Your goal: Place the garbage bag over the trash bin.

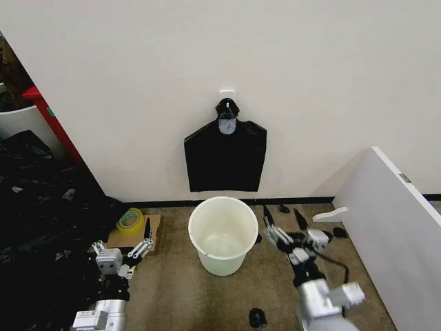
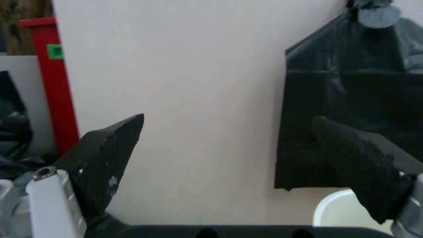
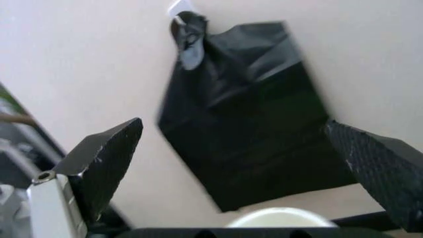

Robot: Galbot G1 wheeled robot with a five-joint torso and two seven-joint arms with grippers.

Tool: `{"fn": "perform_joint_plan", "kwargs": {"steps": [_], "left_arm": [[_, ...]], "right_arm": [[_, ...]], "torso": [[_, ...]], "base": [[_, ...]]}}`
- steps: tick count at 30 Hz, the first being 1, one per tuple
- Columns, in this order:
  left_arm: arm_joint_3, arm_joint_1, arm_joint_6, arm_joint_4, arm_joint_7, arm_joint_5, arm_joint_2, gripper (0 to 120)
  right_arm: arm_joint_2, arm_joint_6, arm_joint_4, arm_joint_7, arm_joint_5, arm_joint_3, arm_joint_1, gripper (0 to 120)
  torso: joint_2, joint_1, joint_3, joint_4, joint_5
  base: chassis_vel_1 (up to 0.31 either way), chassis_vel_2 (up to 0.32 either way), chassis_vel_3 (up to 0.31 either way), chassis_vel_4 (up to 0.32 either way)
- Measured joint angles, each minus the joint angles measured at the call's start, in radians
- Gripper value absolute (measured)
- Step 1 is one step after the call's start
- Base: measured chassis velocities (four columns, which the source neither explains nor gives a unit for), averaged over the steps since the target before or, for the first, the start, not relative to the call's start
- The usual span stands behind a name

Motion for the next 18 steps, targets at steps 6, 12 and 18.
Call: {"fn": "perform_joint_plan", "kwargs": {"steps": [6,12,18], "left_arm": [[0.044,-0.055,-0.012,0.044,0.03,-0.039,0.041,100],[0.042,-0.044,-0.052,0.077,0.067,-0.124,0.079,100],[0.024,-0.029,-0.072,0.085,0.065,-0.059,0.065,100]], "right_arm": [[-0.113,-0.166,-0.048,-0.012,0.433,-0.022,0.227,100],[-0.136,-0.3,-0.178,-0.028,0.746,-0.072,0.499,100],[-0.087,-0.324,-0.359,-0.001,0.884,-0.169,0.793,100]], "torso": [[0.0,0.0,0.0,0.0,0.0],[0.0,0.0,0.0,0.0,-0.0001],[0.0,0.0,0.0,0.0,-0.0003]], "base": [[0.0,0.0,0.0,0.0],[0.0,0.0,0.0,0.0],[0.0,0.0,0.0,0.0]]}}
